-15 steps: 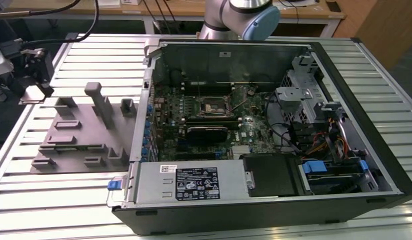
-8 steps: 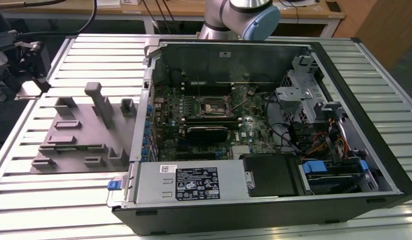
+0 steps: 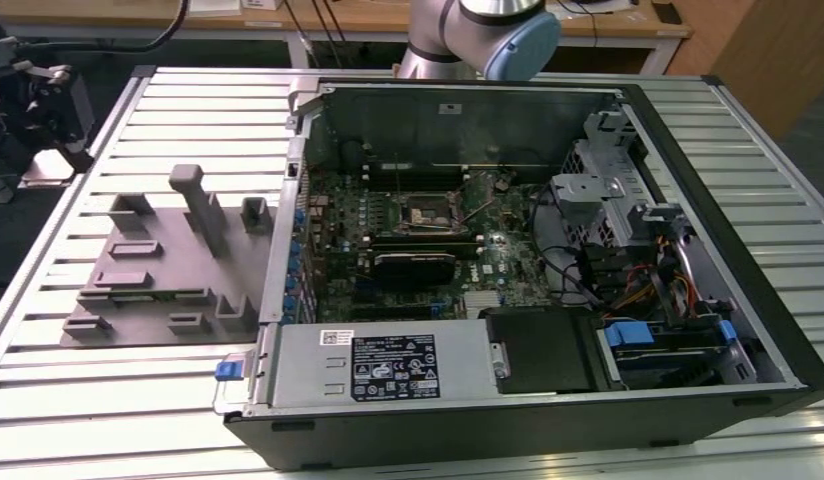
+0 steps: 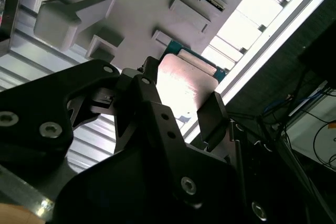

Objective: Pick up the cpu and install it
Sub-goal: 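Pick up the cpu and move it towards the insertion slot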

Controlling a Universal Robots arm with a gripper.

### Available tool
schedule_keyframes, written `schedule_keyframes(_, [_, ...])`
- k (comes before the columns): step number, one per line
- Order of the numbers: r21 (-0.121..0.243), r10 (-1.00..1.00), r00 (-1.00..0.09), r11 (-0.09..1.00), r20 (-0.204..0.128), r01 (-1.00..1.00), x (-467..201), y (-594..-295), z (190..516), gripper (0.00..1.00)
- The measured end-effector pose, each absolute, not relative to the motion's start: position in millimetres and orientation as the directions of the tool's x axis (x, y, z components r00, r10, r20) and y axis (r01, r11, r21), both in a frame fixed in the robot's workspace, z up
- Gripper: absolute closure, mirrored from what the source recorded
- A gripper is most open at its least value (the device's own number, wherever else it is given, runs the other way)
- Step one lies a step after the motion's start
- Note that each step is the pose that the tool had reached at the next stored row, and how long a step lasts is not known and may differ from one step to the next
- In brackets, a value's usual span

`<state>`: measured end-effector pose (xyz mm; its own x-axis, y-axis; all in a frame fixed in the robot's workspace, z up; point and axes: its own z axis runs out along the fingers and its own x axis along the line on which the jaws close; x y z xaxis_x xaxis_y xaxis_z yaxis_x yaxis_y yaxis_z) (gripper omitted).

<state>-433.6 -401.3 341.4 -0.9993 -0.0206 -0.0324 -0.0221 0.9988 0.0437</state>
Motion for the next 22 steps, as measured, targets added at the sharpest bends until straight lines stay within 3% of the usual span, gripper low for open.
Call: schedule_keyframes(22, [0.044,-0.021,-0.999,0.999,-0.034,-0.022,-433.6,-401.3,376.5,0.46])
